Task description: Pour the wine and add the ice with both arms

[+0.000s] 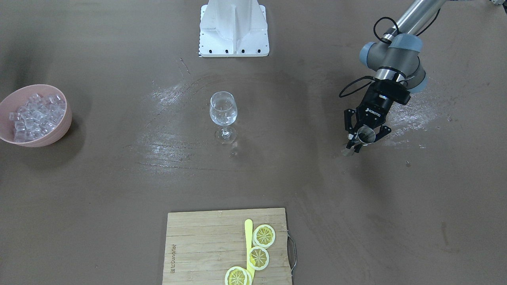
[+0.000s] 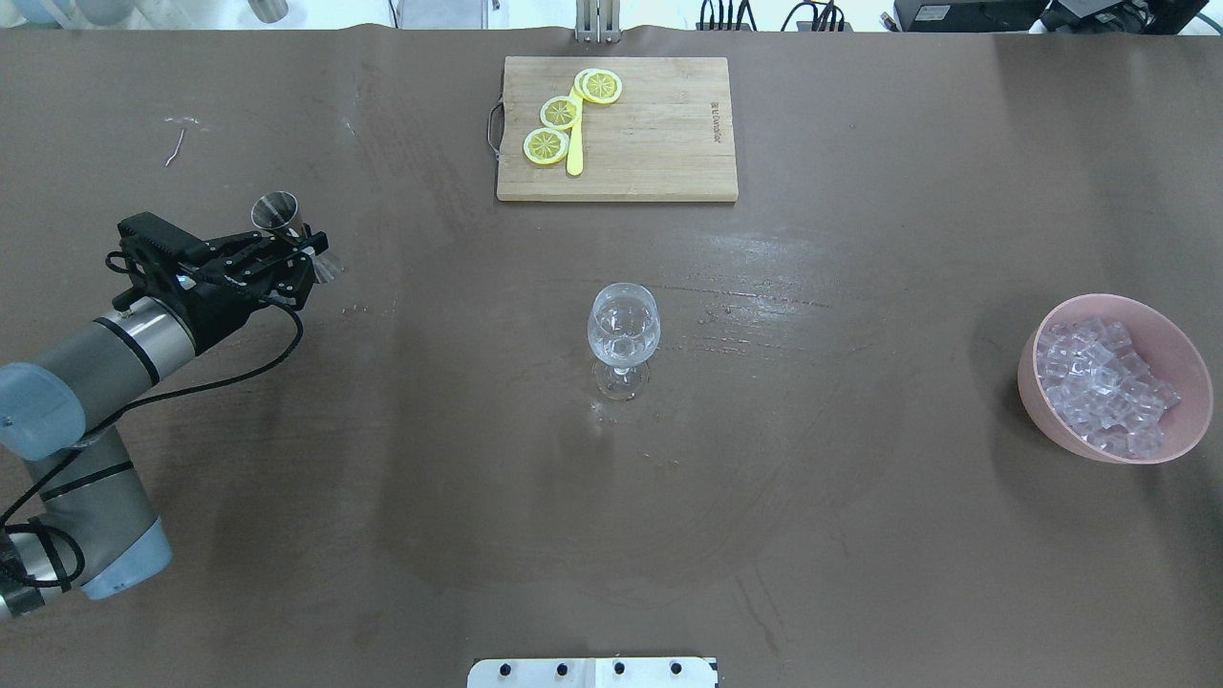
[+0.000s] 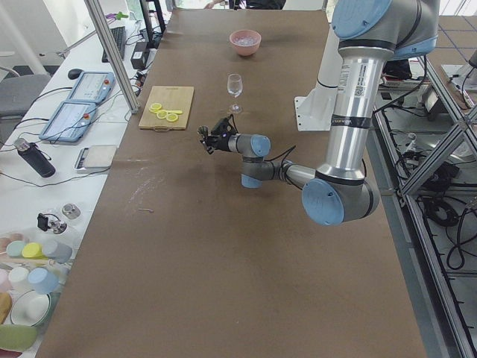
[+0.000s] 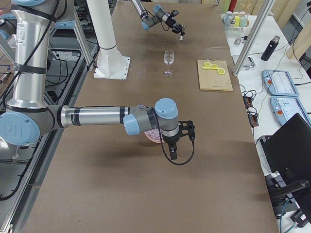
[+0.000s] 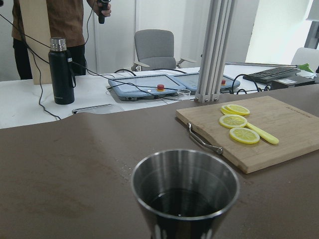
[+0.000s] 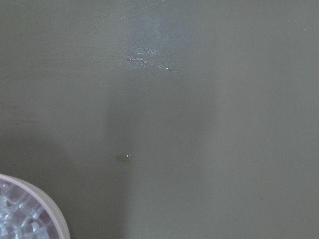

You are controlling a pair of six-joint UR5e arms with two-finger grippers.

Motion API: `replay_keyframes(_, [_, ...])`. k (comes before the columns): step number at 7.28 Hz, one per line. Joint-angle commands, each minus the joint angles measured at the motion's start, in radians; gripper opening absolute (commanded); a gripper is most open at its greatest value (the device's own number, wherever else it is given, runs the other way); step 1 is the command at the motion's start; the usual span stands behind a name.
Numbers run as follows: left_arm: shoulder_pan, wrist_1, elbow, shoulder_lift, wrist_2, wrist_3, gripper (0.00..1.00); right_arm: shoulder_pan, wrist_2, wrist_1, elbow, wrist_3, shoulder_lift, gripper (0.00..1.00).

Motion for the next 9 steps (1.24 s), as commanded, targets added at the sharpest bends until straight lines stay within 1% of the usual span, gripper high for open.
replay_keyframes(1, [0.008, 0.009, -0.019, -0.01, -0.079, 0.045, 0.0, 0.0, 0.0, 0.0, 0.001, 0.002, 0.0, 1.0])
replay_keyframes(2, [0.005, 0.01, -0.02, -0.04, -0.176, 0.205, 0.0, 0.0, 0.0, 0.0, 0.0, 0.002, 0.0, 1.0])
replay_keyframes(3, [0.006, 0.027, -0.036, -0.045, -0.2, 0.303, 0.0, 0.0, 0.0, 0.0, 0.0, 0.002, 0.0, 1.0])
replay_keyframes(4, [0.005, 0.094, -0.086, -0.045, -0.223, 0.393, 0.0, 0.0, 0.0, 0.0, 0.0, 0.008, 0.0, 1.0])
replay_keyframes(5, [0.003, 0.244, -0.191, -0.045, -0.331, 0.491, 0.0, 0.0, 0.0, 0.0, 0.0, 0.011, 0.0, 1.0])
replay_keyframes(6, [0.006, 0.4, -0.285, -0.048, -0.366, 0.497, 0.0, 0.0, 0.0, 0.0, 0.0, 0.017, 0.0, 1.0])
replay_keyframes(7, [0.009, 0.502, -0.307, -0.103, -0.372, 0.498, 0.0, 0.0, 0.0, 0.0, 0.0, 0.025, 0.0, 1.0])
replay_keyframes(8, [0.011, 0.586, -0.307, -0.158, -0.424, 0.498, 0.0, 0.0, 0.0, 0.0, 0.0, 0.025, 0.0, 1.0])
replay_keyframes(9, [0.017, 0.66, -0.307, -0.2, -0.449, 0.503, 0.0, 0.0, 0.002, 0.0, 0.0, 0.027, 0.0, 1.0])
